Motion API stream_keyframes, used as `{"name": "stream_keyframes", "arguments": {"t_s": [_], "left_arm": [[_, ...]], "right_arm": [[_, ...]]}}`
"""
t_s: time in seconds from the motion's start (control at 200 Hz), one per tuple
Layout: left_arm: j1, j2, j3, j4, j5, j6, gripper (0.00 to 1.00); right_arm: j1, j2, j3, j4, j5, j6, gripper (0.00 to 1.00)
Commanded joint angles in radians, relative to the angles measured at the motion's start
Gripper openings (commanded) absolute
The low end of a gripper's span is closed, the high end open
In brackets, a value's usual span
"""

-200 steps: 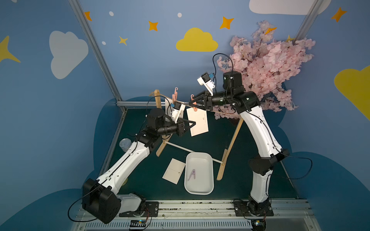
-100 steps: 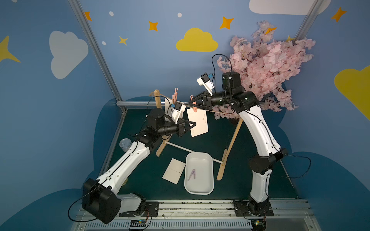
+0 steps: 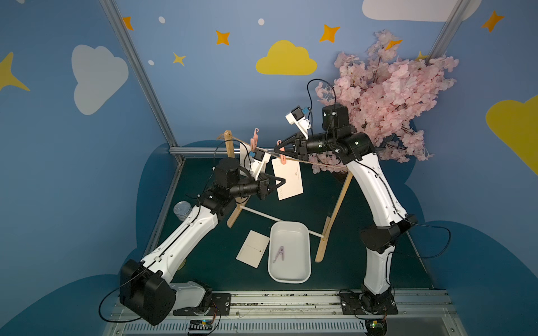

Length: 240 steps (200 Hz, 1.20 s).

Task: Remove the postcards from the strings
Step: Remove the clamp from the clothesline.

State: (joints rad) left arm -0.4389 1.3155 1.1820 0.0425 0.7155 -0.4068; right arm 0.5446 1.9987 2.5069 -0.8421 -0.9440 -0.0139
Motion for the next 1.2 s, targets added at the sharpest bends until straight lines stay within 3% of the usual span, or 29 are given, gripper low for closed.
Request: {"name": "stream_keyframes", "arguments": {"t_s": [0.0, 0.481, 0.786, 1.197], "left_arm": [[0.005, -0.002, 0.031, 0.031, 0.002, 0.015, 0.03], [0.004, -0.005, -0.002, 0.055, 0.007, -0.013, 0.03], [0.001, -0.004, -0.006, 0.043, 0.004, -0.017, 0.03], [-0.002, -0.007, -0.016, 0.042, 0.004, -0.022, 0.03]], "right_arm": [[0.005, 0.015, 0.023, -0.017, -0.020, 0.008, 0.00], [0.009, -0.047, 0.009, 0.010, 0.116, 0.007, 0.00], [0.009, -0.133, -0.131, 0.139, 0.171, 0.042, 0.00], [0.009, -0.179, -0.180, 0.201, 0.223, 0.069, 0.00]]}}
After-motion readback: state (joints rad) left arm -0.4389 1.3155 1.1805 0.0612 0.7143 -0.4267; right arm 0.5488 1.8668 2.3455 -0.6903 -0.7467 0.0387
